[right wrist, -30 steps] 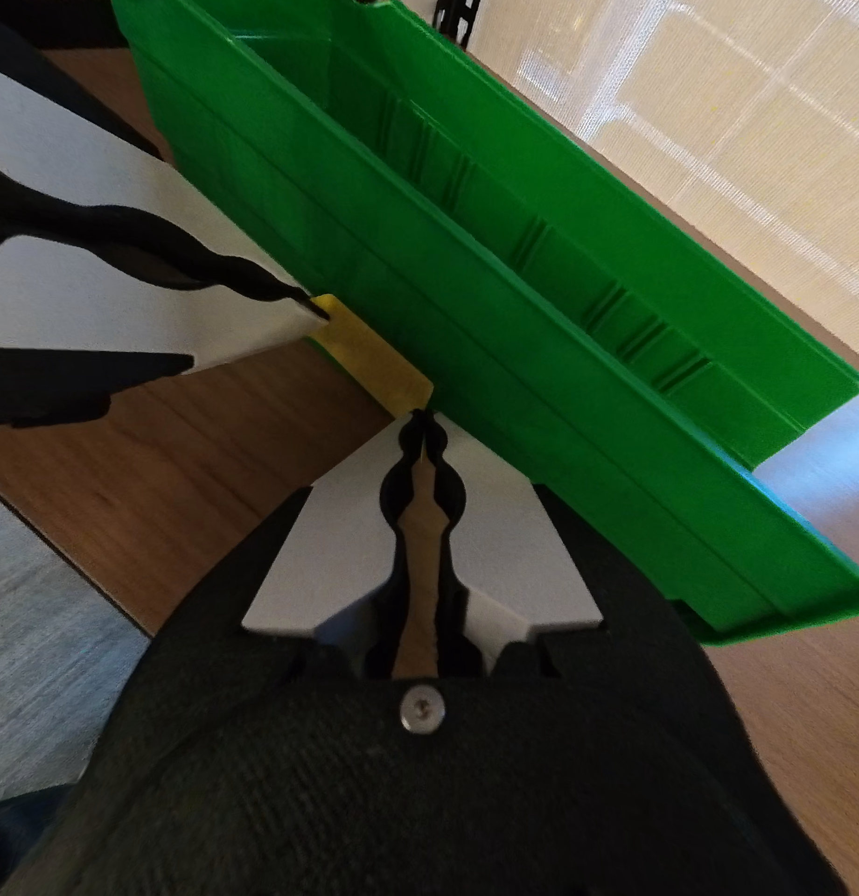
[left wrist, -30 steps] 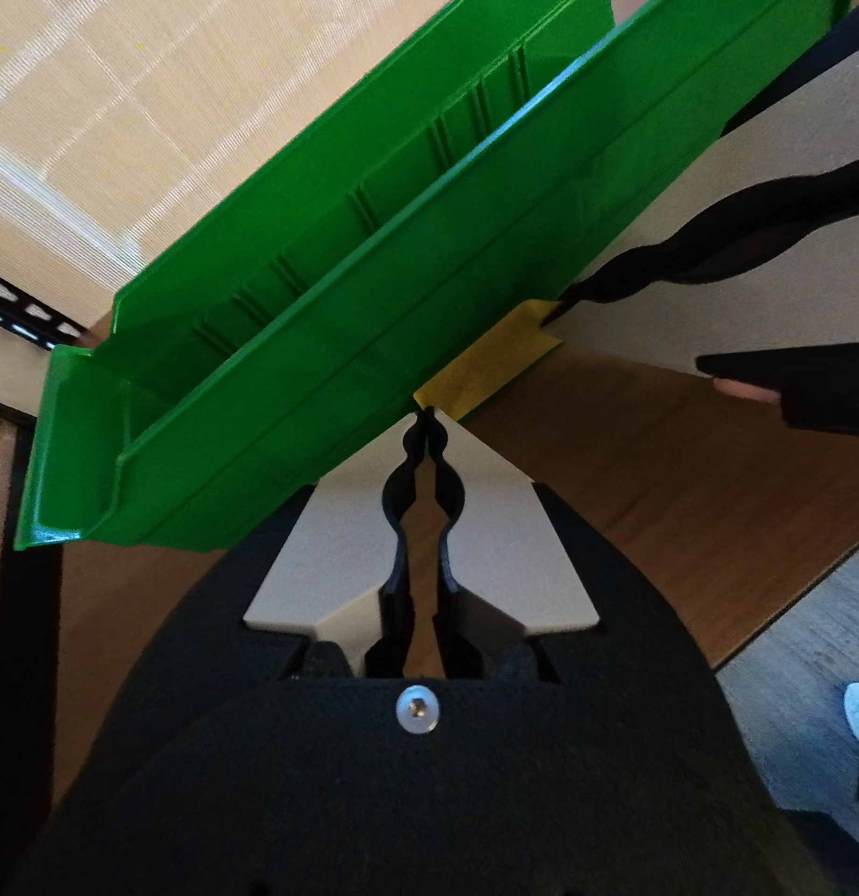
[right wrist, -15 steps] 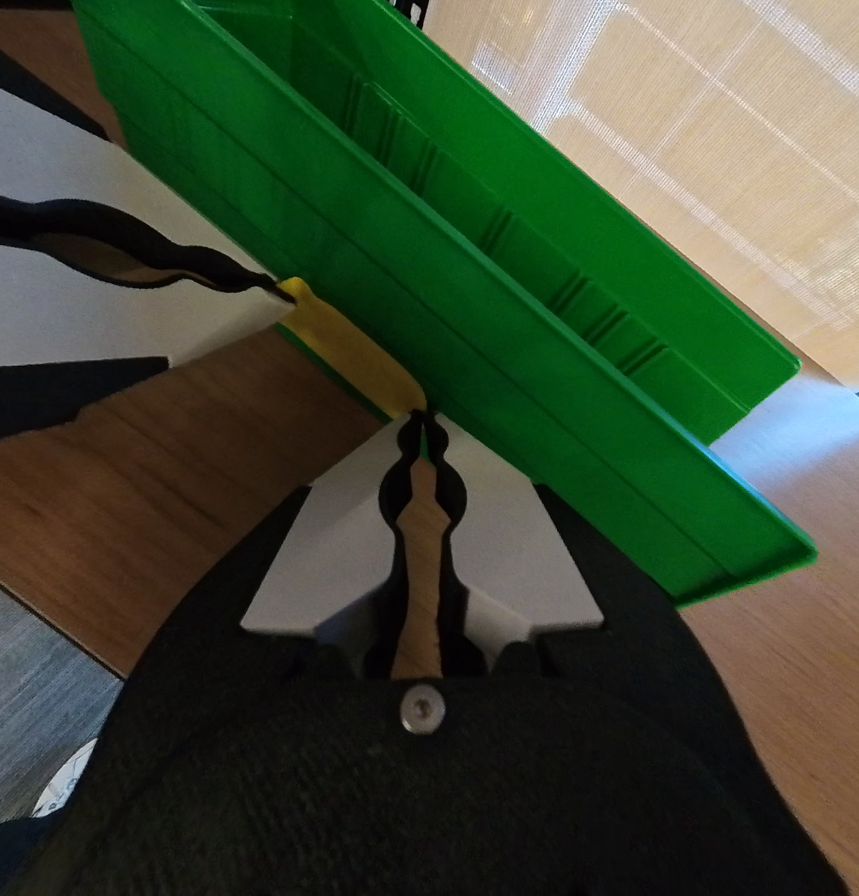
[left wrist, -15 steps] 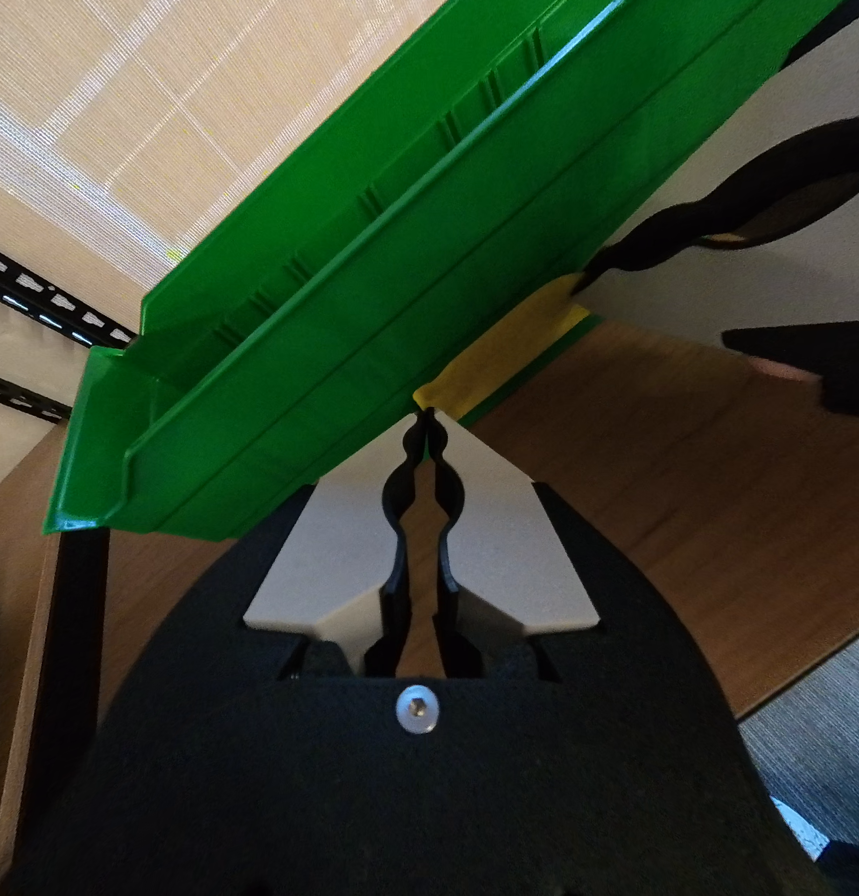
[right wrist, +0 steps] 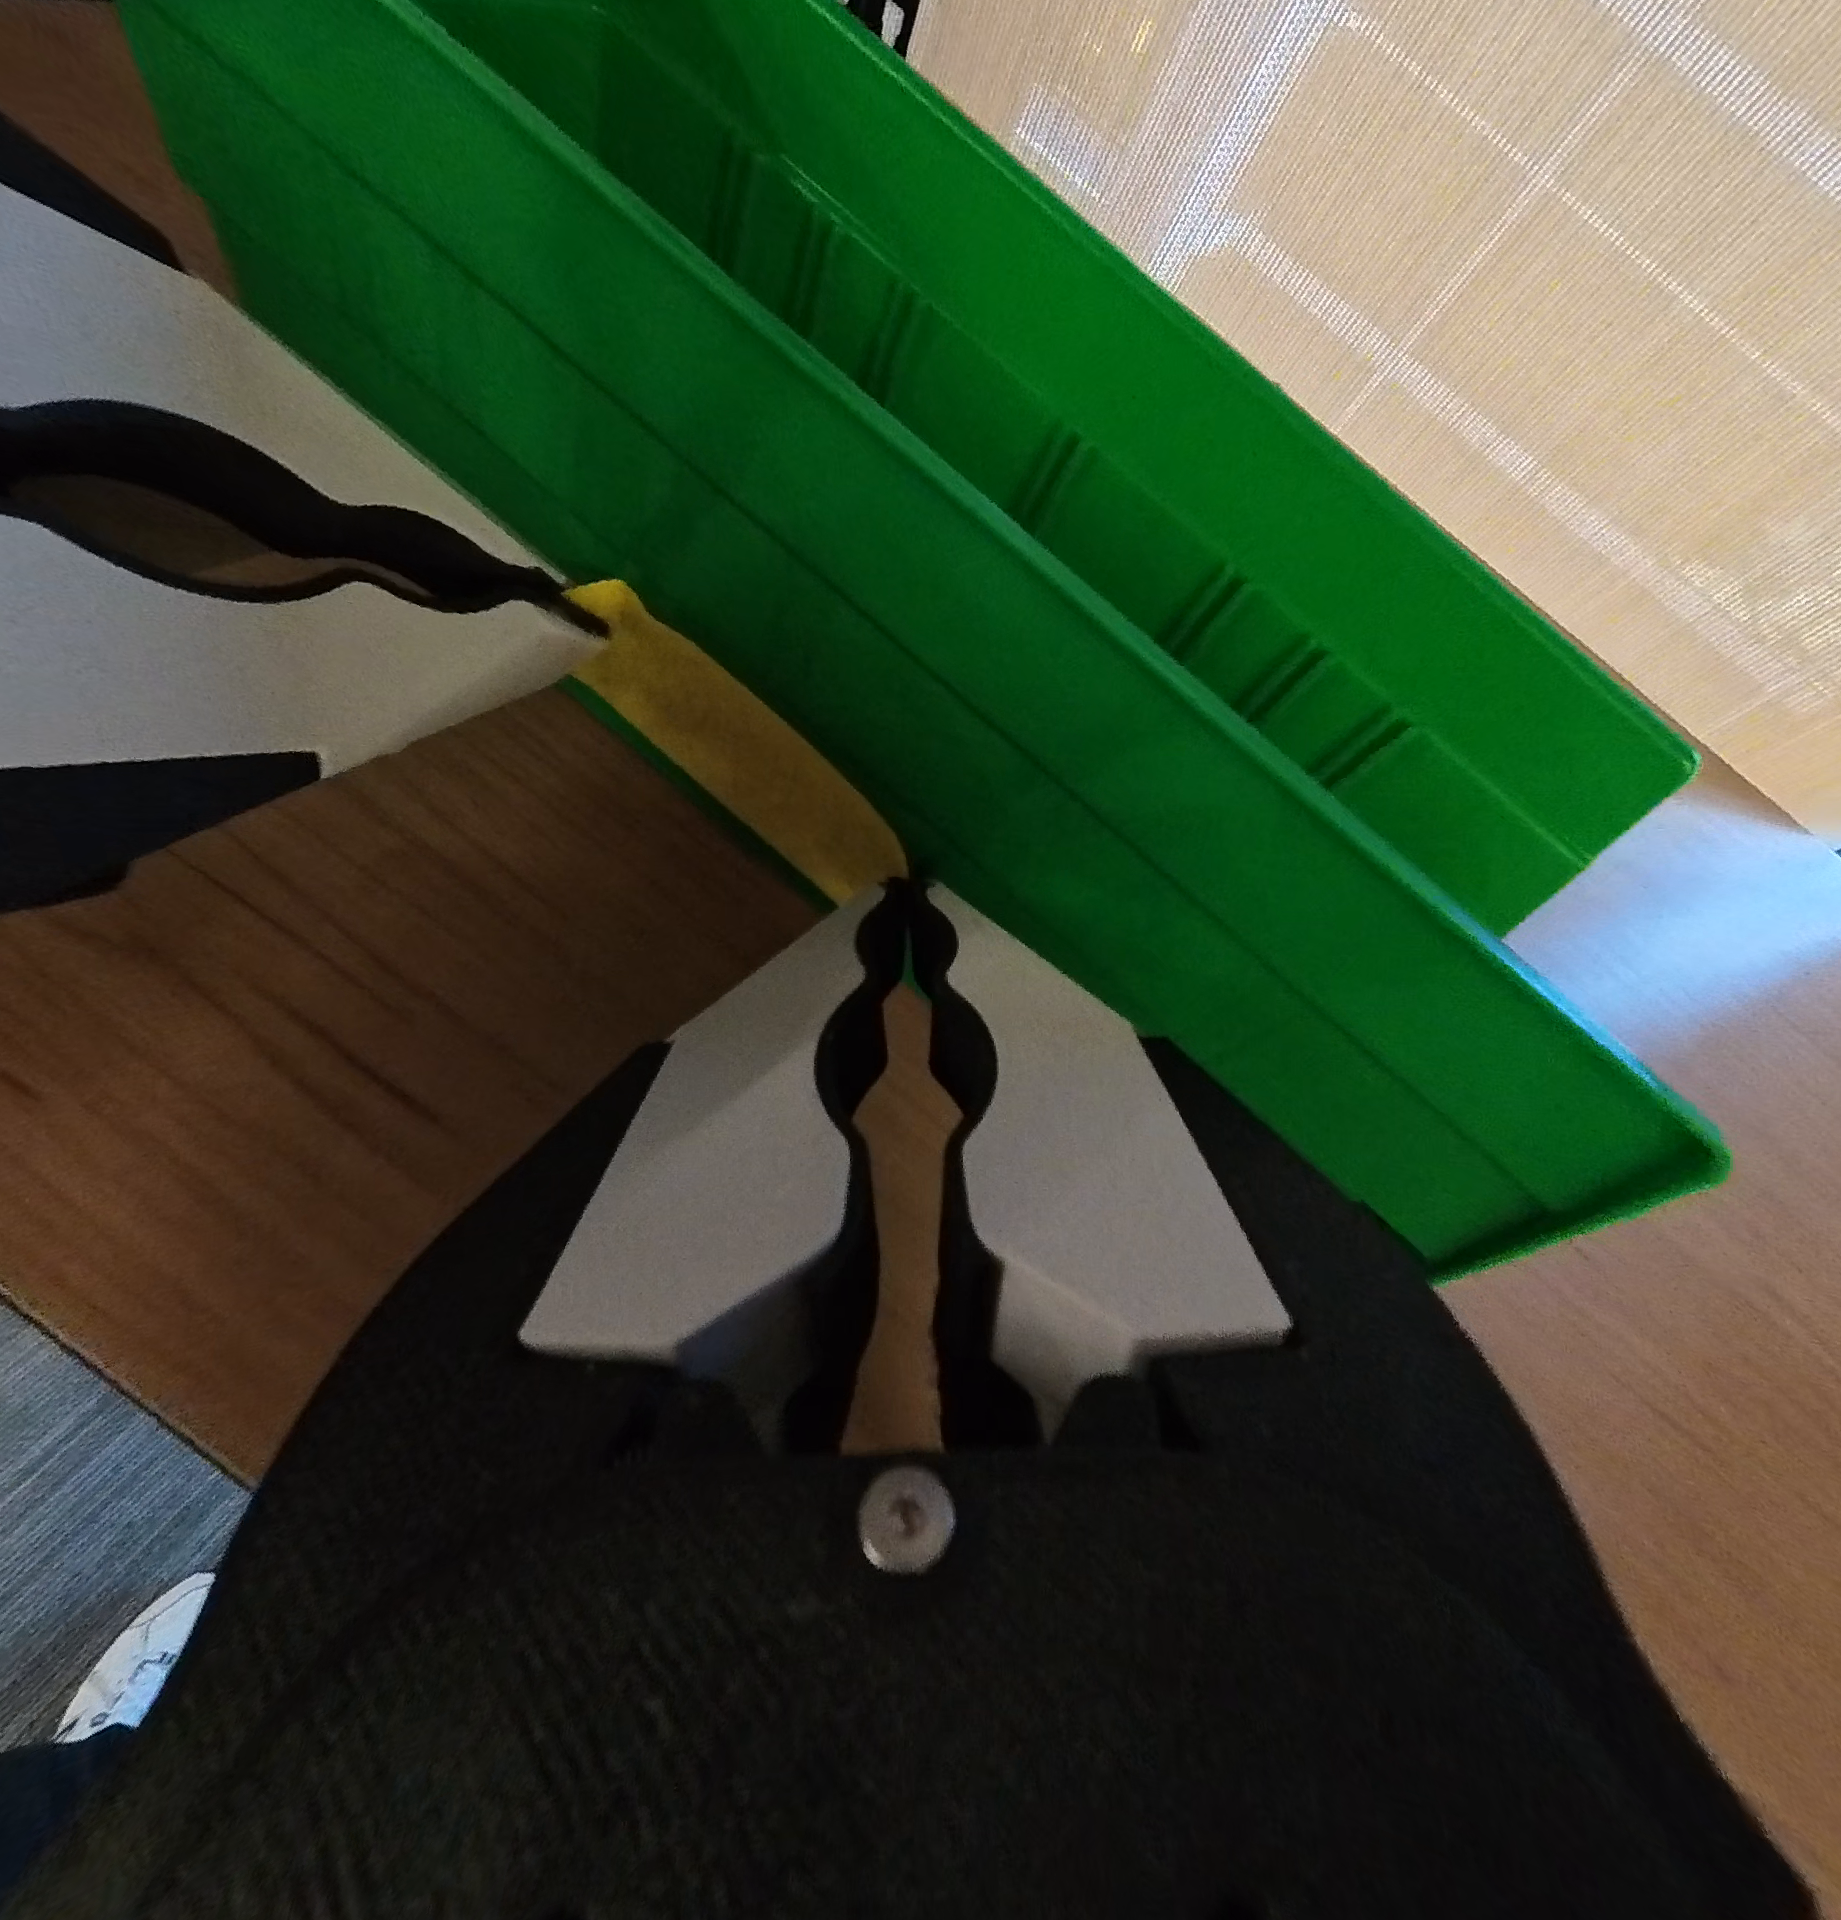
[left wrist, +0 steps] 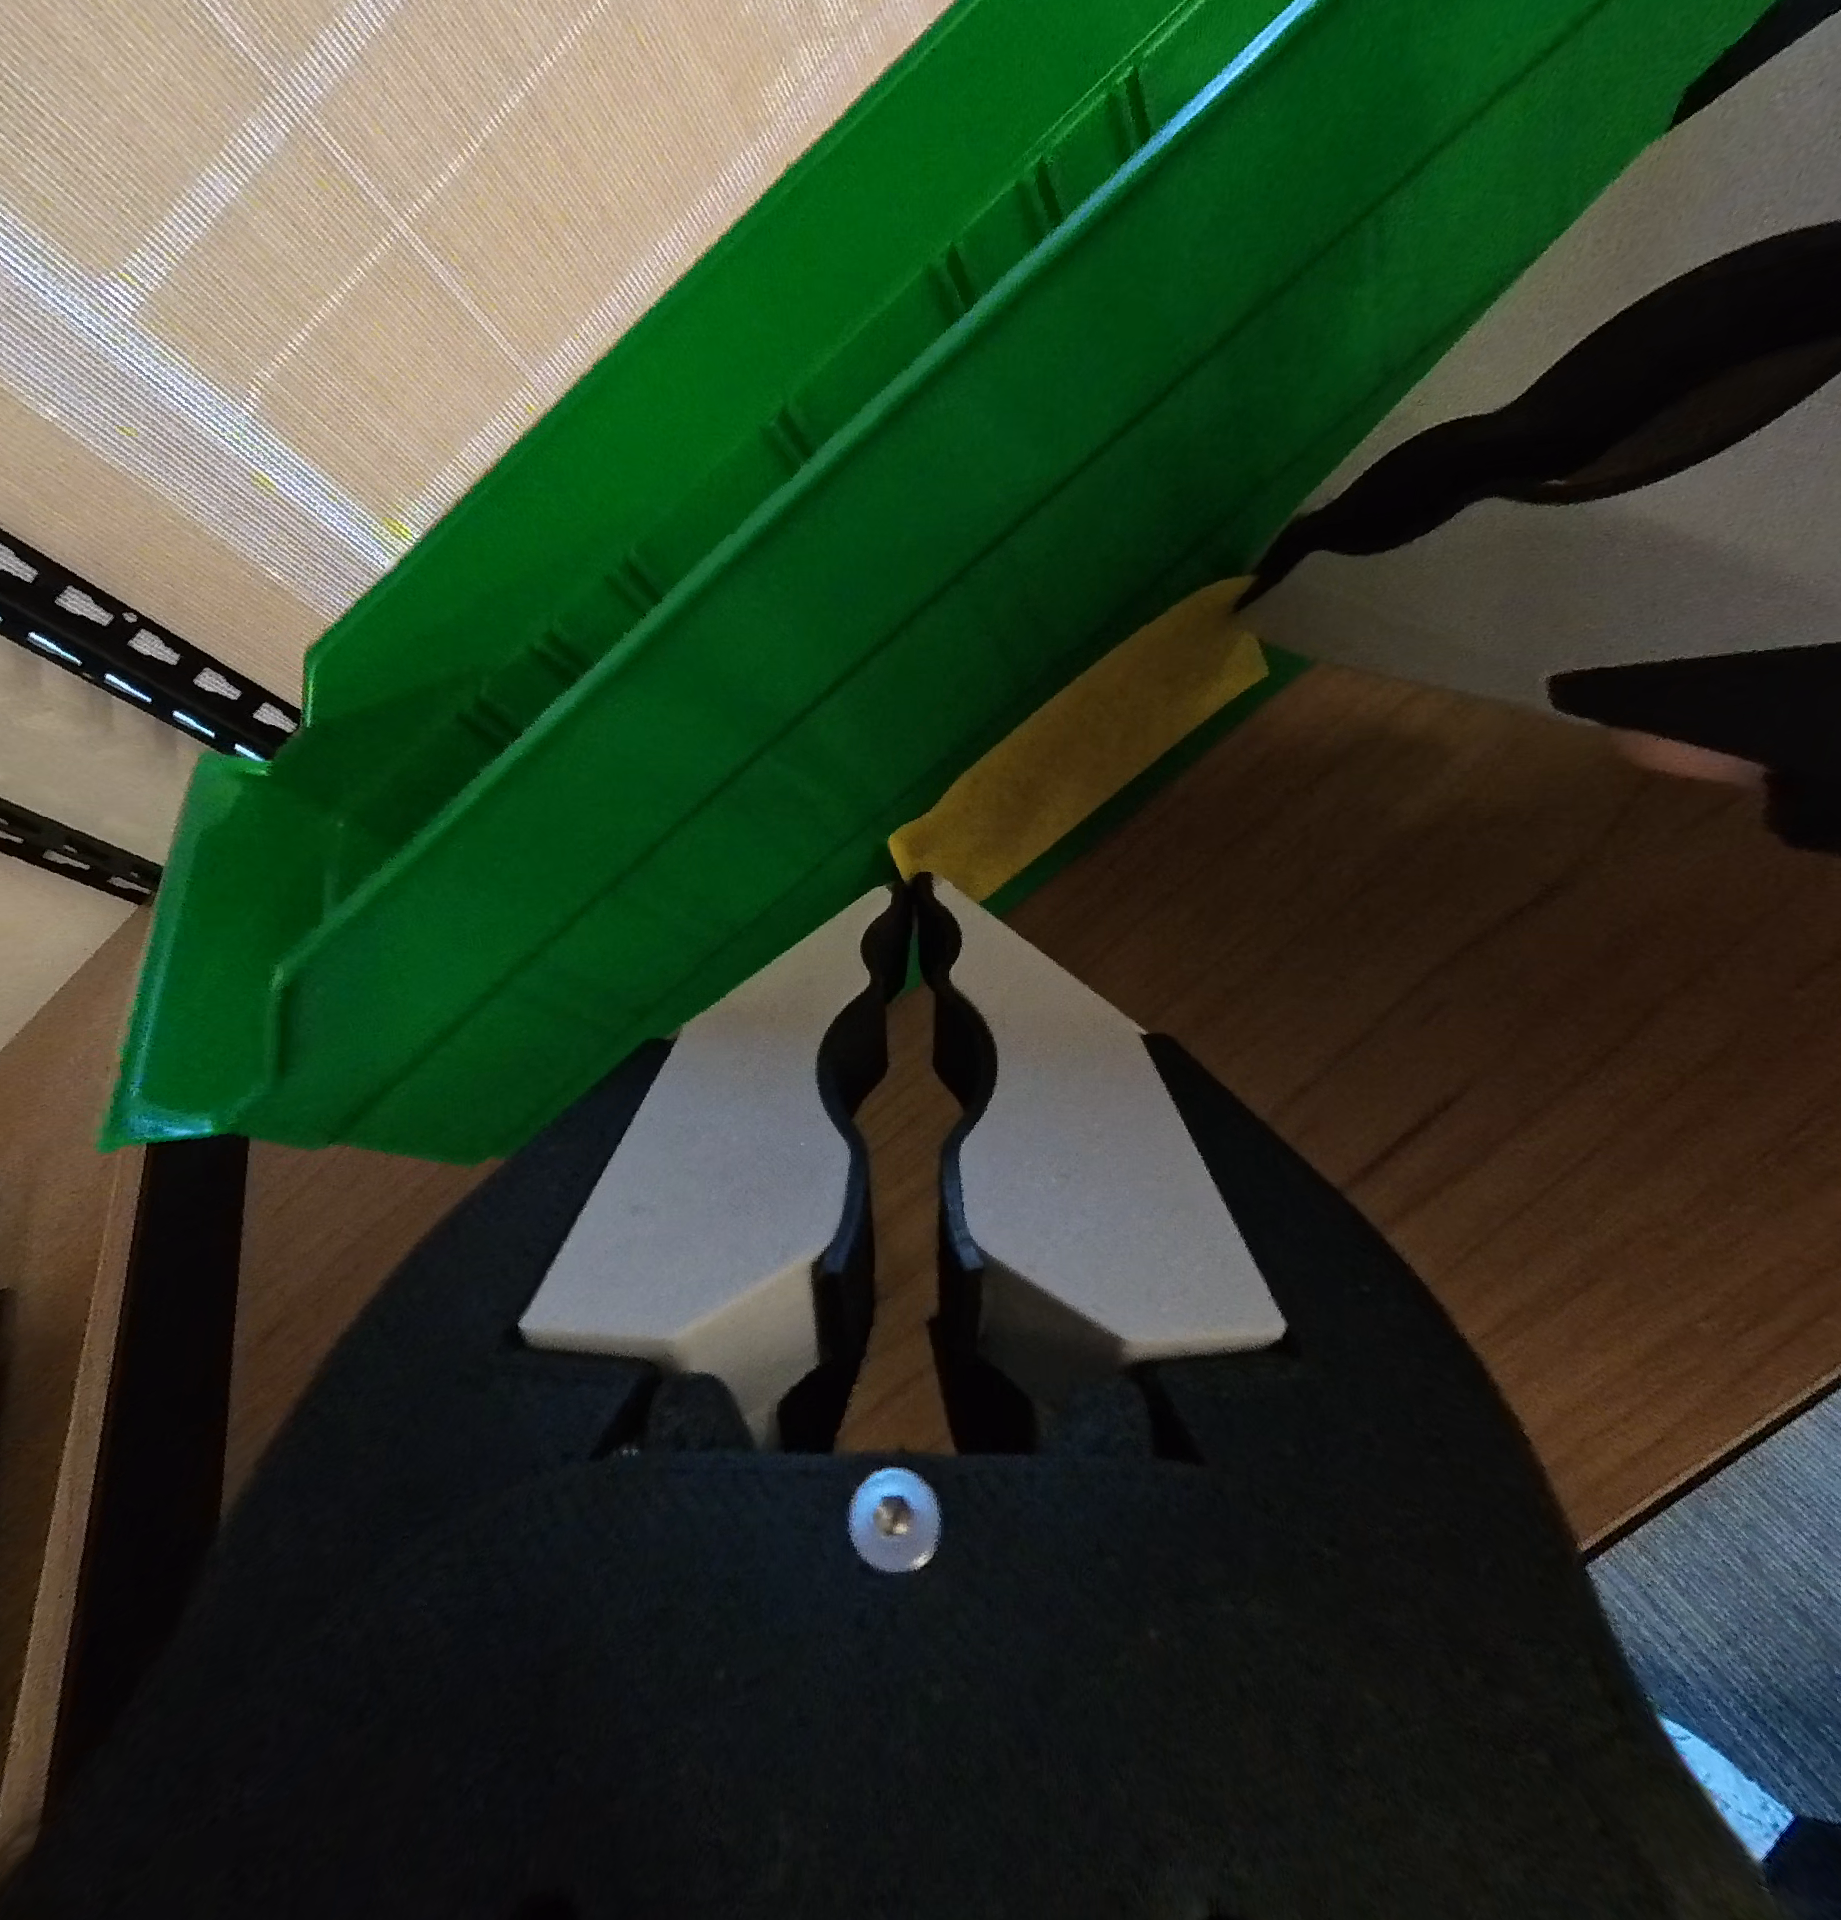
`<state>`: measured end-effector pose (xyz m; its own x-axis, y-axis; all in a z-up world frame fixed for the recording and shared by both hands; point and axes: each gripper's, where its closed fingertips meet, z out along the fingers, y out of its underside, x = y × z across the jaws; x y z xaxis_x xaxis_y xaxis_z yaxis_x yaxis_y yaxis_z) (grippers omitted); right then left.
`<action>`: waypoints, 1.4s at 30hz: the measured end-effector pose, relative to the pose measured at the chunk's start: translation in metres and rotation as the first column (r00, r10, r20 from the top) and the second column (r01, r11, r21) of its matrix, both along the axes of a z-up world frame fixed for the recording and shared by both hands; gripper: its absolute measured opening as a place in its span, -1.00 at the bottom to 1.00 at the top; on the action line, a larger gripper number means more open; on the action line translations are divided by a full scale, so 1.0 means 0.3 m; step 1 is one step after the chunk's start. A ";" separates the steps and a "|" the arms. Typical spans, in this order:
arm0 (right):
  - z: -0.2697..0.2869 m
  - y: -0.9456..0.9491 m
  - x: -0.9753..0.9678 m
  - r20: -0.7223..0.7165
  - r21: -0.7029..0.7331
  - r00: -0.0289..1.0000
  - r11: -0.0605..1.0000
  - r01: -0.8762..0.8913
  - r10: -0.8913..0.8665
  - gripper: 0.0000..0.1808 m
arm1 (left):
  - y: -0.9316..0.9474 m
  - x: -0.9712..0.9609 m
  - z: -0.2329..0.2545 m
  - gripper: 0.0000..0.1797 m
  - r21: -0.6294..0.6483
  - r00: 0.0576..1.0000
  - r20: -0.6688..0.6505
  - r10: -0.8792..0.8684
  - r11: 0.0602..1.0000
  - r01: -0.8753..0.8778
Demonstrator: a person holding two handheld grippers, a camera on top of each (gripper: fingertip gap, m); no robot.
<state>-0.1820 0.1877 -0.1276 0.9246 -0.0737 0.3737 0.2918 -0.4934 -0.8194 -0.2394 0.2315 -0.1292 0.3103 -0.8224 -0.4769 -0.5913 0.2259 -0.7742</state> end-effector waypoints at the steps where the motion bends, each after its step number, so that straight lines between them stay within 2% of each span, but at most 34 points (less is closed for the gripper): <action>1: 0.000 0.000 0.001 -0.001 0.000 1.000 1.000 0.000 0.000 -1.00 | 0.000 -0.001 0.001 -1.00 -0.004 1.000 0.003 0.001 1.000 -0.001; 9: 0.009 -0.004 0.017 -0.008 0.020 1.000 1.000 0.004 -0.004 -1.00 | 0.012 -0.008 0.018 -1.00 -0.003 0.999 0.036 0.018 1.000 -0.018; 14: 0.040 -0.043 -0.004 -0.081 0.087 0.996 0.995 -0.038 0.045 -0.99 | -0.023 -0.027 0.018 -1.00 -0.052 0.999 0.048 -0.011 0.999 0.014; 23: 0.092 -0.141 -0.103 -0.280 0.245 0.936 0.959 -0.144 0.212 -0.62 | -0.065 -0.066 0.013 -1.00 -0.211 0.991 0.131 -0.041 0.975 0.068; 27: 0.041 -0.115 -0.133 -0.304 0.179 0.928 0.970 -0.166 0.215 -0.48 | -0.075 -0.071 0.012 -1.00 -0.222 0.990 0.127 -0.055 0.972 0.082; 31: 0.021 -0.091 -0.103 -0.240 0.147 0.955 0.979 -0.143 0.176 -0.47 | -0.084 -0.080 0.010 -1.00 -0.238 0.990 0.119 -0.069 0.966 0.096; 32: 0.021 -0.091 -0.094 -0.240 0.141 0.955 0.980 -0.142 0.173 -0.53 | -0.092 -0.081 0.010 -1.00 -0.257 0.989 0.125 -0.079 0.960 0.109; 34: 0.022 -0.090 -0.081 -0.275 0.139 0.947 0.981 -0.133 0.167 -0.54 | -0.111 -0.084 0.009 -1.00 -0.290 0.986 0.133 -0.101 0.947 0.136; 38: 0.017 -0.088 -0.074 -0.309 0.122 0.938 0.985 -0.124 0.157 -0.38 | -0.136 -0.087 0.012 -1.00 -0.313 0.981 0.141 -0.131 0.935 0.169; 42: 0.017 -0.089 -0.158 -0.324 0.119 0.918 0.972 -0.201 0.229 -0.42 | -0.143 -0.087 0.010 -1.00 -0.340 0.978 0.152 -0.141 0.922 0.185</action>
<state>-0.2295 0.1609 -0.1224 0.9914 0.1236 0.0422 0.0862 -0.3769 -0.9222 -0.2656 0.1886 -0.1262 0.1951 -0.9740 -0.1154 -0.4649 0.0118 -0.8853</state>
